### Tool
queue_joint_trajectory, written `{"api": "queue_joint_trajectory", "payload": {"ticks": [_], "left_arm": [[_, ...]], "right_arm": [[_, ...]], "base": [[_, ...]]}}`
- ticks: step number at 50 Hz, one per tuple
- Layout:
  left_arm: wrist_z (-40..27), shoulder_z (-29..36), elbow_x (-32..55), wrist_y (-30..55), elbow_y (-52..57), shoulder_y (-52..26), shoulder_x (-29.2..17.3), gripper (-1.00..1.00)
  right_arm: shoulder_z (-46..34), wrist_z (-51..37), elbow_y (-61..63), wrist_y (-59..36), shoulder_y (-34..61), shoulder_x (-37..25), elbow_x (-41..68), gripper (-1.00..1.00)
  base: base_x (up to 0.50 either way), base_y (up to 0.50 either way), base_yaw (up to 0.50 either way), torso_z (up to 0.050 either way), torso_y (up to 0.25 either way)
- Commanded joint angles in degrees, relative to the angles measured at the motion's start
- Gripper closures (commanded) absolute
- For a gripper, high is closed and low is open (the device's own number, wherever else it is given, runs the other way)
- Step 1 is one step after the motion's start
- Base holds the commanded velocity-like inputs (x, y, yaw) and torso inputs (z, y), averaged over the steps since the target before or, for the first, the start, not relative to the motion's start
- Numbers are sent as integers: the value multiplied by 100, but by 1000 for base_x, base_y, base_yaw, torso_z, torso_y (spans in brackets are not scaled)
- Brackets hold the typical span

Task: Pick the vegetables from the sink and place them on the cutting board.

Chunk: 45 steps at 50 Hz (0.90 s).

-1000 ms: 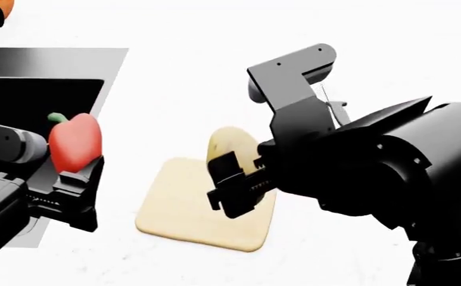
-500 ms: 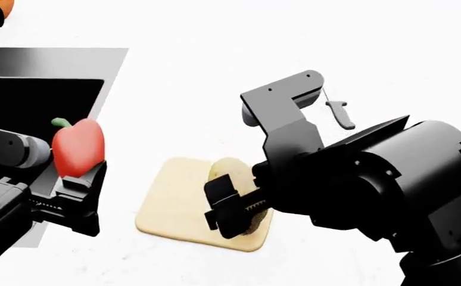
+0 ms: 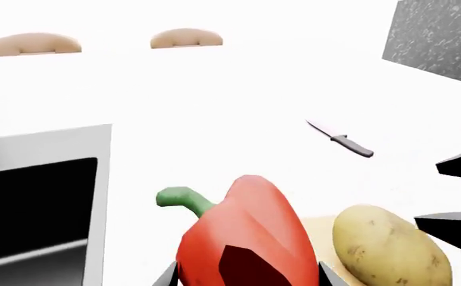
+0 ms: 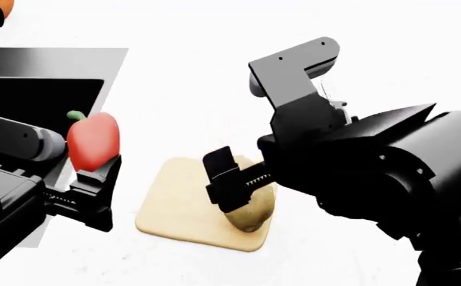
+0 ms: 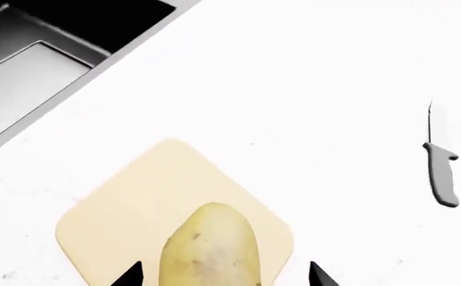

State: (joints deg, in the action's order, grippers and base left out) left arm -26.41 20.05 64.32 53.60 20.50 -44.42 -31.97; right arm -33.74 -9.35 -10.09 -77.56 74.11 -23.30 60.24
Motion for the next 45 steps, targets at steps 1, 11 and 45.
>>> {"api": "queue_joint_trajectory", "payload": {"ticks": [1,11,45], "left_arm": [[99,291,5,84,-278,-433,360,100],[368,793,-150,211,-457,-615,657,100],[963,1471,-726,71,-1642,-856,952,100]], "right_arm": [[835,-874,845,13,93,-221,378,-100],[1581,-1675,1166,424,41,-395,351,-100],[1658,-1802,1282,510,-263,-554,551,-100]], "base": [[0,0,0,0,0],[0,0,0,0,0],[0,0,0,0,0]]}}
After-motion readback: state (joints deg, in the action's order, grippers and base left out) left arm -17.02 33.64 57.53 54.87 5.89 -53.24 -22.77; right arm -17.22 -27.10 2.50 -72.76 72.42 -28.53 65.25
